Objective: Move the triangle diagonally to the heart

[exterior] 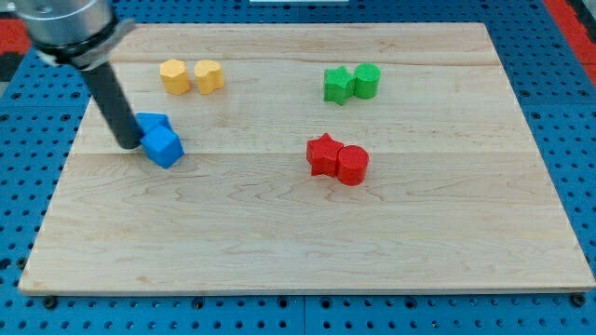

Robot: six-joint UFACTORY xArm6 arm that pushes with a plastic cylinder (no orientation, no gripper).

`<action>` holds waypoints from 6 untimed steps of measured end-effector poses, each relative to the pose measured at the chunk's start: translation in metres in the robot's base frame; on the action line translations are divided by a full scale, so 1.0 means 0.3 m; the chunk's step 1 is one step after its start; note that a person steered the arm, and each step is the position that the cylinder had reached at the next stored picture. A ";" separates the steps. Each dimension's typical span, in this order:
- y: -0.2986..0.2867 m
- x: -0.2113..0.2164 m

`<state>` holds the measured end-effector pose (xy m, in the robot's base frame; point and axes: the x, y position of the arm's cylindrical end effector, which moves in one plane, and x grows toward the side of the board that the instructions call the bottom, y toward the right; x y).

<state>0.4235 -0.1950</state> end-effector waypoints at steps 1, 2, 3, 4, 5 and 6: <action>0.080 0.010; 0.062 0.027; -0.129 0.018; -0.030 -0.068; 0.165 -0.072; 0.269 -0.076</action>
